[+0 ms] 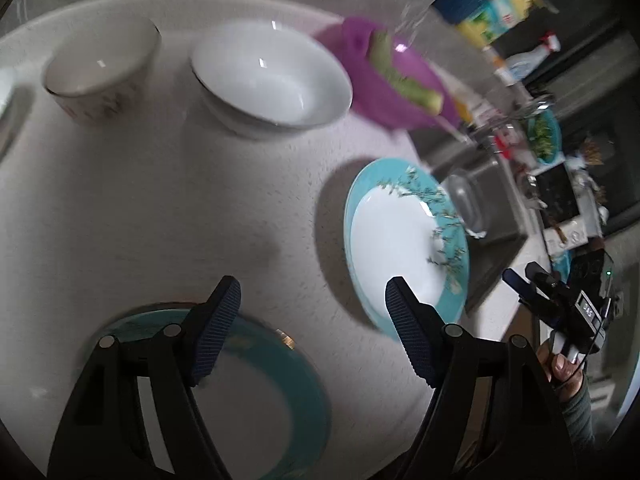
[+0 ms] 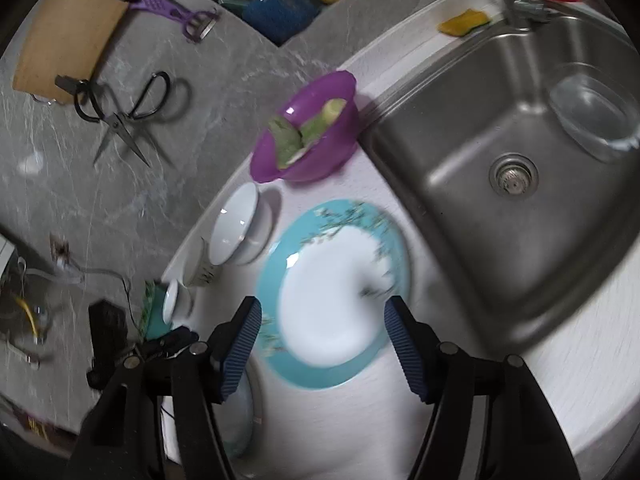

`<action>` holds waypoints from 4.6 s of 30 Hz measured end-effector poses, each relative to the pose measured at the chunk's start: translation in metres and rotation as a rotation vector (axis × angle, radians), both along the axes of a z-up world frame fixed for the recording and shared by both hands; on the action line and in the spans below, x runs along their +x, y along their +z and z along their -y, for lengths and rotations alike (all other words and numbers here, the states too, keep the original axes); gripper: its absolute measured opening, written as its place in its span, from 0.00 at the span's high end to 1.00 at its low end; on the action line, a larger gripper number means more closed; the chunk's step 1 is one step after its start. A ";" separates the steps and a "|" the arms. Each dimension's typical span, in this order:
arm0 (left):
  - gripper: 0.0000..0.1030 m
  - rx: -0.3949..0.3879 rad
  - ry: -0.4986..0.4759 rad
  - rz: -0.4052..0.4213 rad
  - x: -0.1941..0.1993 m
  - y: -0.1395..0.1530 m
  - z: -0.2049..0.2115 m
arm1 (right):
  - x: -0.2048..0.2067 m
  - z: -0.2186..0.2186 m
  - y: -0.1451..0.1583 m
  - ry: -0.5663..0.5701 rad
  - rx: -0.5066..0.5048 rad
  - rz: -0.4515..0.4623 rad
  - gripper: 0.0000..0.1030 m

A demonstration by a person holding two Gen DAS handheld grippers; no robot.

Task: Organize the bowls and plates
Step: 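Move both grippers to the teal floral plate beside the sink, then close both grippers on the rim of the teal plate and lift it, then carry the teal plate with both grippers over the plate stack, then lower the teal plate onto the stack and open both grippers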

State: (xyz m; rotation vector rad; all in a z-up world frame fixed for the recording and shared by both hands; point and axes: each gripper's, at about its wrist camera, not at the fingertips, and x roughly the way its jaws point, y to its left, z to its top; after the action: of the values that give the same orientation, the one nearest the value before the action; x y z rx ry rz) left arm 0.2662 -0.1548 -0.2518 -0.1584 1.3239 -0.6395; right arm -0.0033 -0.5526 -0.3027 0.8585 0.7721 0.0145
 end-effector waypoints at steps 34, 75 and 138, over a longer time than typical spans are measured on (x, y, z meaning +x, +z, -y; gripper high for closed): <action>0.71 0.287 -0.012 -0.029 0.003 -0.063 0.128 | 0.098 0.027 -0.087 0.414 0.161 -0.193 0.77; 0.85 0.154 0.140 0.116 -0.050 0.030 -0.028 | 0.121 -0.072 0.001 0.490 -0.011 -0.166 0.91; 0.77 0.333 0.075 0.207 -0.105 -0.048 -0.192 | 0.095 -0.311 -0.038 0.526 -0.823 -0.182 0.65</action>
State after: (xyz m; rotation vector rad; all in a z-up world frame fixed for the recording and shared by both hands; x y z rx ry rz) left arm 0.1608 0.0371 -0.2998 0.1264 1.1986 -0.3539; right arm 0.0917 -0.2416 -0.3406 -0.1375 1.0460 0.0791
